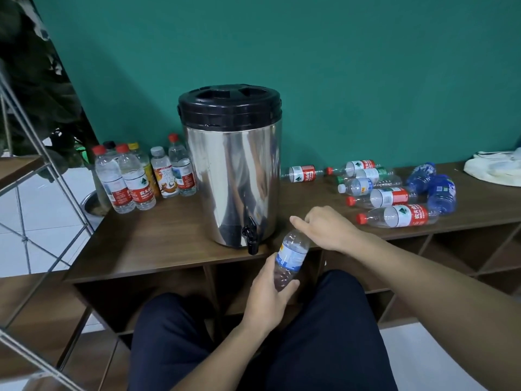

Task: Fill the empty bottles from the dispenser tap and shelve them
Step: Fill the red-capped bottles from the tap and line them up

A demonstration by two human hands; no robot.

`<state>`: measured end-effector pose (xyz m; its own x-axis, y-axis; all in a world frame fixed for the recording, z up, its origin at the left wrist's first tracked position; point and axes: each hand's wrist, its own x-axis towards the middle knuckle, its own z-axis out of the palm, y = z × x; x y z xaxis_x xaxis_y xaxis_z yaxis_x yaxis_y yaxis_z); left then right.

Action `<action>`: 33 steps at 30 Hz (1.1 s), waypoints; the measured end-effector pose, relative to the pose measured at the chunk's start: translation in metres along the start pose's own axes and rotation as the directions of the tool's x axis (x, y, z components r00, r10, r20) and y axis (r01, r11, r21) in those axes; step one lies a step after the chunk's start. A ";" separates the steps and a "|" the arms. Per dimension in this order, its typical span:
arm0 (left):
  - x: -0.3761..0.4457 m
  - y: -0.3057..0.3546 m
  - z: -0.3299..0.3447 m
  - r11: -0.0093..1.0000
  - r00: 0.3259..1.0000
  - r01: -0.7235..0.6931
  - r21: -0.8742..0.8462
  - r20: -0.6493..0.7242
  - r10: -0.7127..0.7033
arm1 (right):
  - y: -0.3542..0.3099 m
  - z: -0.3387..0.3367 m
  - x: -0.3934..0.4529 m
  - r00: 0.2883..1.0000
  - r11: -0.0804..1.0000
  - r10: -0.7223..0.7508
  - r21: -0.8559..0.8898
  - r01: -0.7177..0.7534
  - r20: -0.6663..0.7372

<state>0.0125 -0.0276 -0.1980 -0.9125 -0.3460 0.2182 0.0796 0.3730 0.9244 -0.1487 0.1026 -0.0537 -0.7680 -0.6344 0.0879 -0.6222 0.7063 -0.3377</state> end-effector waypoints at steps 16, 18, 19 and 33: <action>-0.003 -0.019 -0.011 0.969 0.995 0.079 -0.233 0.076 -0.063 | 0.010 -0.018 0.001 0.893 0.916 -0.402 0.085 0.393 0.202; -0.006 -0.023 -0.012 0.970 0.992 0.115 -0.216 0.083 -0.099 | 0.013 -0.012 0.004 0.914 0.932 -0.363 0.073 0.356 0.181; -0.008 -0.025 -0.012 0.972 0.991 0.121 -0.199 0.076 -0.108 | 0.015 -0.007 0.005 0.925 0.940 -0.341 0.071 0.334 0.169; -0.020 -0.068 -0.018 0.953 0.968 0.237 -0.188 0.131 -0.215 | 0.032 0.077 0.024 1.000 0.993 0.014 -0.116 -0.013 0.004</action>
<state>0.0320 -0.0613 -0.2597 -0.9527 -0.3025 -0.0285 -0.0652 0.1118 0.9916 -0.1750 0.0859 -0.1341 -0.7758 -0.6260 0.0794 -0.6255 0.7463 -0.2275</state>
